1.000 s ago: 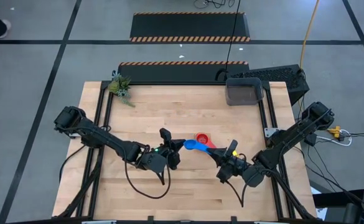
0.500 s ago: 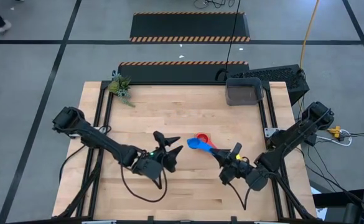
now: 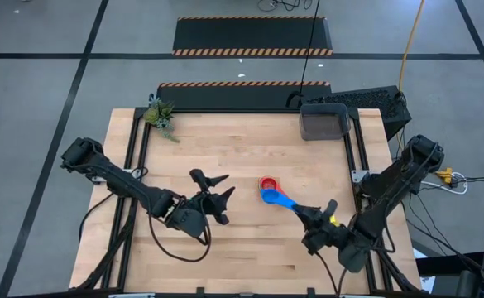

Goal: Nest measuring cups in basket
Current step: Stack the blue measuring cup on top of the light red measuring cup

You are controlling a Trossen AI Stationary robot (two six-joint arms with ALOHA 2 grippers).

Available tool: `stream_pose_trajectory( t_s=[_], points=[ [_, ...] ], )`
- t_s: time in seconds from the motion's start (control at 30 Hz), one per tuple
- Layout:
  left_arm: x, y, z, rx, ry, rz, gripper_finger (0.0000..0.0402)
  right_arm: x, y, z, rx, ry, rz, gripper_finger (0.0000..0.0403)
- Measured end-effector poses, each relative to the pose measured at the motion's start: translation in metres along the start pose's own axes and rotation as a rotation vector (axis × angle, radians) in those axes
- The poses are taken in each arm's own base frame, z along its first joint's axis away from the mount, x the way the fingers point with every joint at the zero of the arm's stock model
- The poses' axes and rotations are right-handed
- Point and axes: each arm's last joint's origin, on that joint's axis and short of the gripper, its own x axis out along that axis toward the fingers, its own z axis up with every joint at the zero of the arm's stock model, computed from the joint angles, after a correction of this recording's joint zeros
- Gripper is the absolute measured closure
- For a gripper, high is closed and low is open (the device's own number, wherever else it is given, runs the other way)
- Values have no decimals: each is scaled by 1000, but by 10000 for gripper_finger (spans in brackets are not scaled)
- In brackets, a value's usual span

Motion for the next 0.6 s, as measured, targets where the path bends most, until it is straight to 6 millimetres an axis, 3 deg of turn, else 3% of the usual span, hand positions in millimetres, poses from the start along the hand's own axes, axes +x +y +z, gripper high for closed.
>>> stream_pose_trajectory(
  t_s=[0.27, 0.6],
  points=[
    [3, 2, 0, -31, 5, 9, 220, -19, 6, -3, 12, -47, 22, 403],
    [7, 4, -1, -39, 12, 14, 222, -25, 25, -24, 37, -69, 49, 403]
  ],
)
